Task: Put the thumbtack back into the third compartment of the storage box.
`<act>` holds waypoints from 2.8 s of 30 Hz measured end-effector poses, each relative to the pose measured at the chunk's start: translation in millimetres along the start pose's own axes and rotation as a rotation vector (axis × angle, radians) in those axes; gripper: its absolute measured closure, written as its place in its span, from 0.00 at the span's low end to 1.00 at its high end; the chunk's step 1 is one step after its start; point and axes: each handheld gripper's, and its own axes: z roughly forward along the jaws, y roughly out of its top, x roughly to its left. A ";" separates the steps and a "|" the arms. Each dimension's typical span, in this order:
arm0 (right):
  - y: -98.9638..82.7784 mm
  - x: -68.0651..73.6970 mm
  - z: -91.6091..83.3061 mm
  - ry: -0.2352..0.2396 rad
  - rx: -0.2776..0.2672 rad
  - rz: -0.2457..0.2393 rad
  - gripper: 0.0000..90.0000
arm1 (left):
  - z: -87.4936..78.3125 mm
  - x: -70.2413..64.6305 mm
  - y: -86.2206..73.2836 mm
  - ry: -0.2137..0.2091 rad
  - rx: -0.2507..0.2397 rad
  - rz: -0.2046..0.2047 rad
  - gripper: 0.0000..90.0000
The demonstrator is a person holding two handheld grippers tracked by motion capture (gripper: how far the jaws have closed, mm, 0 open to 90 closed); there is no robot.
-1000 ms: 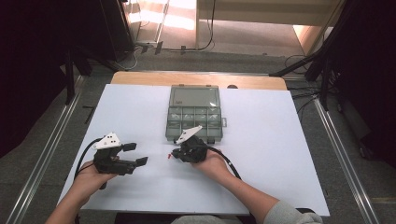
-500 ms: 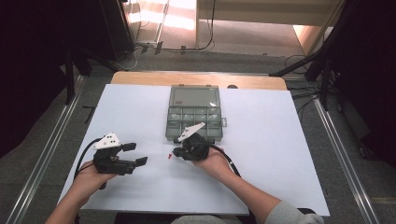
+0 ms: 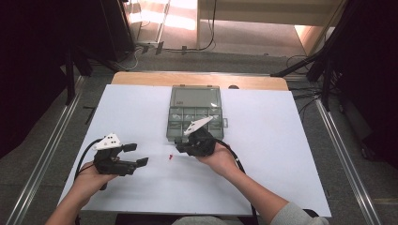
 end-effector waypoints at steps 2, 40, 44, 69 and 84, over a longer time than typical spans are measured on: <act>1.1 -1.1 -3.4 0.000 -0.003 0.008 0.96 | 0.0 0.0 0.0 0.000 -0.001 0.000 0.26; 5.4 -31.5 -48.2 -0.045 -0.029 0.096 0.96 | -0.5 0.5 -1.4 0.004 0.001 -0.006 0.26; 5.6 -34.4 -50.0 -0.051 -0.027 0.101 0.96 | -1.0 0.4 -1.4 0.006 -0.001 -0.009 0.26; 7.4 -55.5 -51.5 -0.099 -0.023 0.147 0.96 | -1.9 -1.6 -4.0 0.011 -0.003 -0.004 0.26; 11.8 -68.1 -48.3 -0.136 -0.037 0.174 0.96 | -2.0 -2.7 -5.0 0.011 0.004 -0.002 0.26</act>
